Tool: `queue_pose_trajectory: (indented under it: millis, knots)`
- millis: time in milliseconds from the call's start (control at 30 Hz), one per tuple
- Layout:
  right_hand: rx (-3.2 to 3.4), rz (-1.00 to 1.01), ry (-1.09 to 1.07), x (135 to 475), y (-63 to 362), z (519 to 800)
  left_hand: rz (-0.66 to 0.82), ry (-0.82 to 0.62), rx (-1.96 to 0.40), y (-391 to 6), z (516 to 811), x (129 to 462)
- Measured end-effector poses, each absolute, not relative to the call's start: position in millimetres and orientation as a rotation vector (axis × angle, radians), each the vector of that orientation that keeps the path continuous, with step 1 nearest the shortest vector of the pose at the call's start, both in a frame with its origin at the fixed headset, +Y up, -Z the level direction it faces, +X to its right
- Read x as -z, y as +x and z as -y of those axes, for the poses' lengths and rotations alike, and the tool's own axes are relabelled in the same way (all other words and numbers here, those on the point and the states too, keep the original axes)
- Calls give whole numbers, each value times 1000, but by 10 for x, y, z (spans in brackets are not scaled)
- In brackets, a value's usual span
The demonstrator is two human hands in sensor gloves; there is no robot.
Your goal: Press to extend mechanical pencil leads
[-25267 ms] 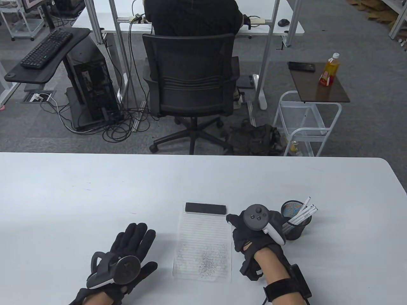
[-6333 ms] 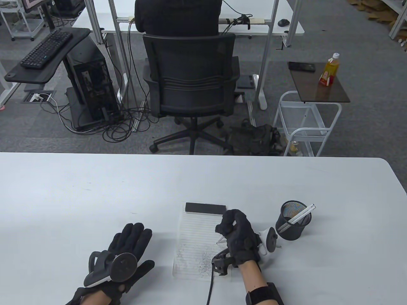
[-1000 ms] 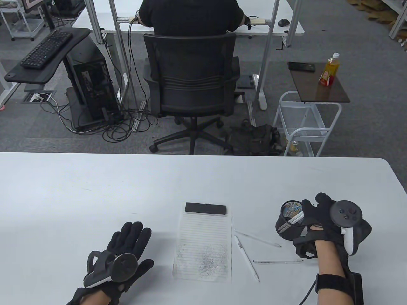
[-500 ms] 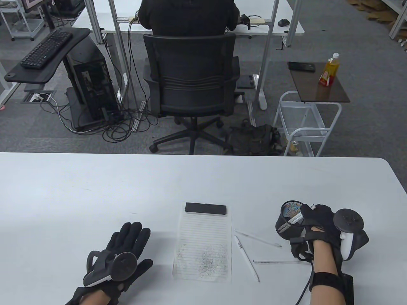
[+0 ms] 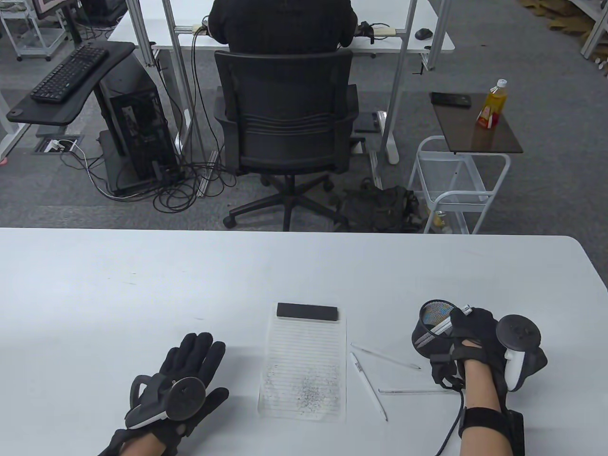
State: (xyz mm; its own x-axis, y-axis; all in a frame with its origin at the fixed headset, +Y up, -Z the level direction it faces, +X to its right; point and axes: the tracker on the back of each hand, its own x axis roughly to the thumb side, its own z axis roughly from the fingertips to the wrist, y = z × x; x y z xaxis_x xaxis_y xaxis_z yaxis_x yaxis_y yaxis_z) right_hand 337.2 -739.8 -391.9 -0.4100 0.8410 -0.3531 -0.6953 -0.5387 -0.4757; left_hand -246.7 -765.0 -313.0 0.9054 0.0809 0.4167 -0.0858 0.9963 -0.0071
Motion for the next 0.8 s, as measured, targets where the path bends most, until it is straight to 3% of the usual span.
queue_pose_trajectory:
  millis: [500, 800]
  knots:
    - [-2014, 403, -664, 3834, 3425, 7185, 433, 2, -91, -2456, 7651, 3130]
    - [-1977, 549, -515, 3718, 3402, 6634, 437, 11, -91, -2445, 7635, 3117]
